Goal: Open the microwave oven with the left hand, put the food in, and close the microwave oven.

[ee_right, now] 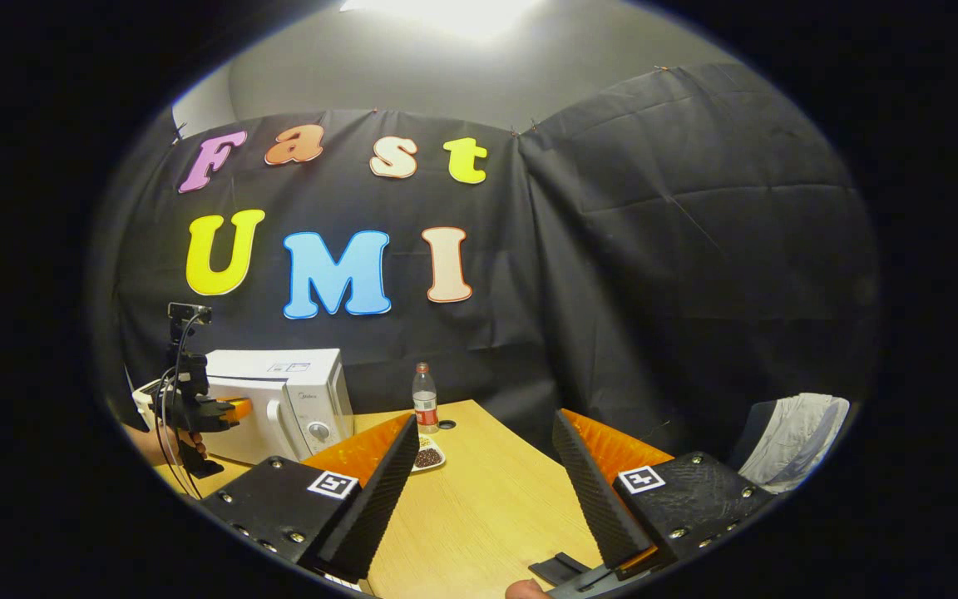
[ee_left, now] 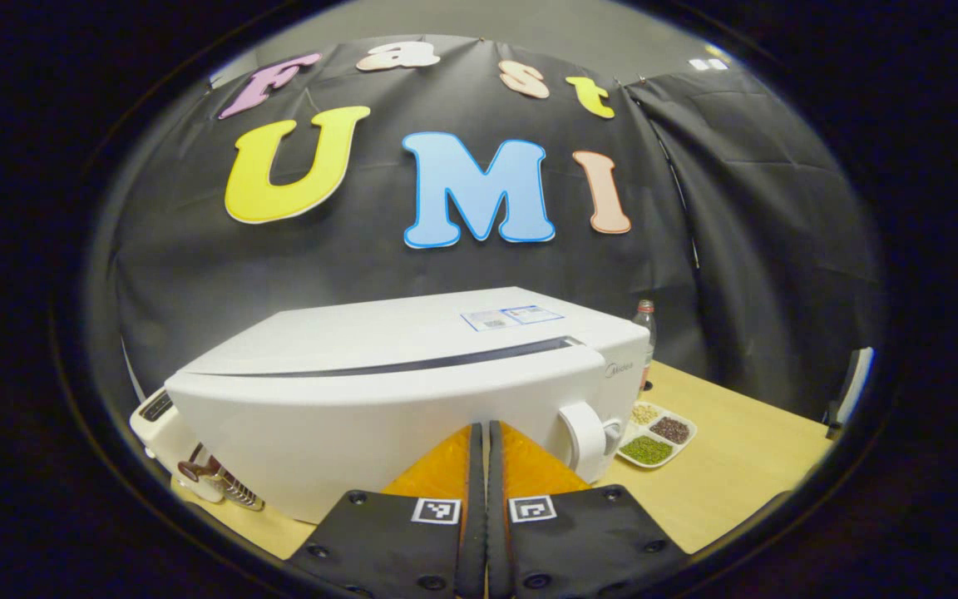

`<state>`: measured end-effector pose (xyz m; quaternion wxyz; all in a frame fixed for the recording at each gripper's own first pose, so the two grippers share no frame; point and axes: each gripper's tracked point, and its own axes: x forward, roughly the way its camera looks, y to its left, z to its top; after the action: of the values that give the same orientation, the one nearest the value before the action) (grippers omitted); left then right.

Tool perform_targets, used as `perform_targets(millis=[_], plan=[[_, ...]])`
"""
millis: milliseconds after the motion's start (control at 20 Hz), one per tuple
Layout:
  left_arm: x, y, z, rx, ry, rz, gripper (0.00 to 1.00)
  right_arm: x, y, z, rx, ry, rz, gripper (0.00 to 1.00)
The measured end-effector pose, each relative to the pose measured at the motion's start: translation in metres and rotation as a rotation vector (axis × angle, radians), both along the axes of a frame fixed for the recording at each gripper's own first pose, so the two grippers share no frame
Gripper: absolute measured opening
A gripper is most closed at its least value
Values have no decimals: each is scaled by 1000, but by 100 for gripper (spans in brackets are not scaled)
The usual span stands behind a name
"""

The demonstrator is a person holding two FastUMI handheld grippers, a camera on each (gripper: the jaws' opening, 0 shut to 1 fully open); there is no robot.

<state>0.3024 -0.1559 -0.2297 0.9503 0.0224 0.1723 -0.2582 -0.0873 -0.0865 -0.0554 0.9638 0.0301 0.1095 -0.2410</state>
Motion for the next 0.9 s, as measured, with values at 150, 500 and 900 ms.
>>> perform_targets(millis=[150, 500, 900], plan=[[0, -2, -3, 2, 10, 6, 7, 1, -2, -1, 0, 5, 7, 98], [18, 0, -10, 58, -23, 90, 7, -3, -3, -5, 1, 12, 34, 98], [-29, -12, 60, 19, -104, 124, 7, -5, -1, 7, 6, -30, 118, 98]])
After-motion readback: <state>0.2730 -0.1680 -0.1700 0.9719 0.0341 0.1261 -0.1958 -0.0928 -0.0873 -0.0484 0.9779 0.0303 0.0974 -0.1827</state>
